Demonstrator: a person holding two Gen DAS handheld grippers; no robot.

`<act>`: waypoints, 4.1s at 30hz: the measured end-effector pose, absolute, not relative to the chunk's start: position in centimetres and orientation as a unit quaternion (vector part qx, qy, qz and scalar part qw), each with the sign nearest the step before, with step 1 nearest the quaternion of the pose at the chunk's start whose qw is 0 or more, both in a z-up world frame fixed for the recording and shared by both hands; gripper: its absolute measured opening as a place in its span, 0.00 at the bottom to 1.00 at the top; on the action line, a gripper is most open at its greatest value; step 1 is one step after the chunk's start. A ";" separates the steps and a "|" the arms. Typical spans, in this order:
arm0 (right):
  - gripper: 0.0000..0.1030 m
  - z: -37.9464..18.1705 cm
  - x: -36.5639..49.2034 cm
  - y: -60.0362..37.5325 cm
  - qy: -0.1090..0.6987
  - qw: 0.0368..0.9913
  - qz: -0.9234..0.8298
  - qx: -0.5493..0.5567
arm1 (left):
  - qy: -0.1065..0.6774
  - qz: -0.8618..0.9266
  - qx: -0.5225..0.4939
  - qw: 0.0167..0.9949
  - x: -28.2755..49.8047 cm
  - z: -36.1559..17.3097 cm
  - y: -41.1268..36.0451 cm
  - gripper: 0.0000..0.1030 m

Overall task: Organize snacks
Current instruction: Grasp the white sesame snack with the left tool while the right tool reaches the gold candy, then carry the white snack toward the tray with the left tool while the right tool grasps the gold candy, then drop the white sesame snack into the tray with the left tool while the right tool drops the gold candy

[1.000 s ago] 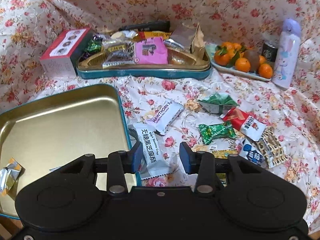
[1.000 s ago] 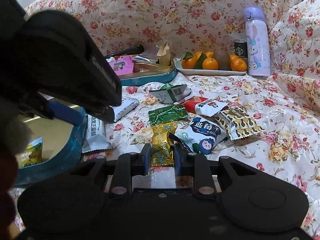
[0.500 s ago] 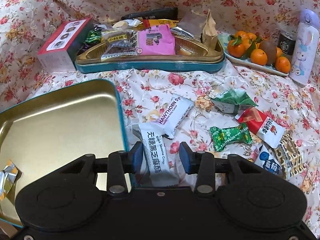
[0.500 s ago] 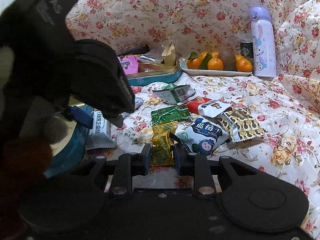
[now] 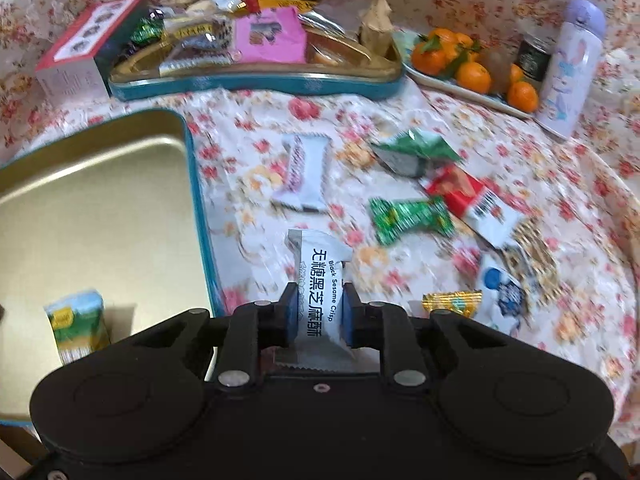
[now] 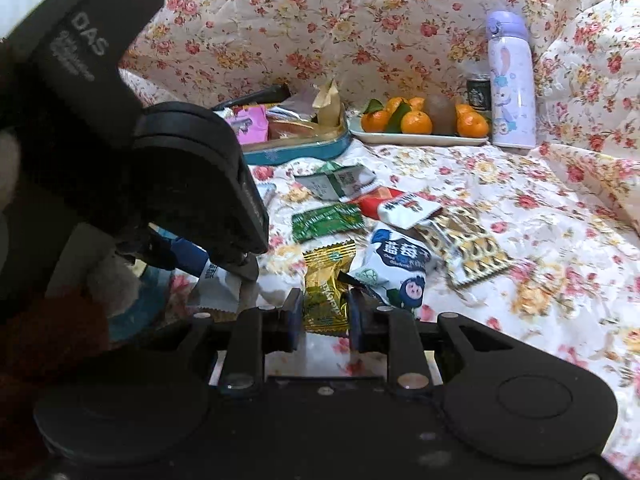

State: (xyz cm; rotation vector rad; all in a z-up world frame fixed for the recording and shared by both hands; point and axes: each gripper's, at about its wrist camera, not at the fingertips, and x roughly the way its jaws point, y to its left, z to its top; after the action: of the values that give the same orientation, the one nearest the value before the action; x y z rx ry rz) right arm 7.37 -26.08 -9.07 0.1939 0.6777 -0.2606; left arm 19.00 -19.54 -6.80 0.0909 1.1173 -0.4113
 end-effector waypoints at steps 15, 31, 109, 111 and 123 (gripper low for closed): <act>0.25 -8.0 4.3 -26.7 0.385 0.903 -0.149 0.116 | 0.549 -0.213 0.030 0.807 15.5 -6.9 -16.9 0.29; 0.25 -8.8 5.6 -27.2 0.386 0.894 -0.178 0.139 | 0.519 -0.234 0.060 0.820 15.0 -7.1 -17.1 0.38; 0.24 -4.0 14.4 -11.1 0.388 0.917 -0.081 0.038 | 0.495 -0.125 0.024 0.859 19.8 -4.2 4.2 0.33; 0.24 -4.2 14.5 -11.0 0.391 0.916 -0.082 0.036 | 0.496 -0.121 0.029 0.860 19.8 -4.3 4.2 0.33; 0.24 -4.6 14.7 -11.0 0.400 0.912 -0.084 0.032 | 0.517 -0.127 0.023 0.846 20.0 -4.2 4.3 0.33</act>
State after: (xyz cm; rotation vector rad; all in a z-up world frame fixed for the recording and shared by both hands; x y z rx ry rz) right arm 14.73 -10.95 -4.61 0.0669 0.8249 -0.1723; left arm 19.96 4.32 -4.21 0.0475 1.0897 -0.2683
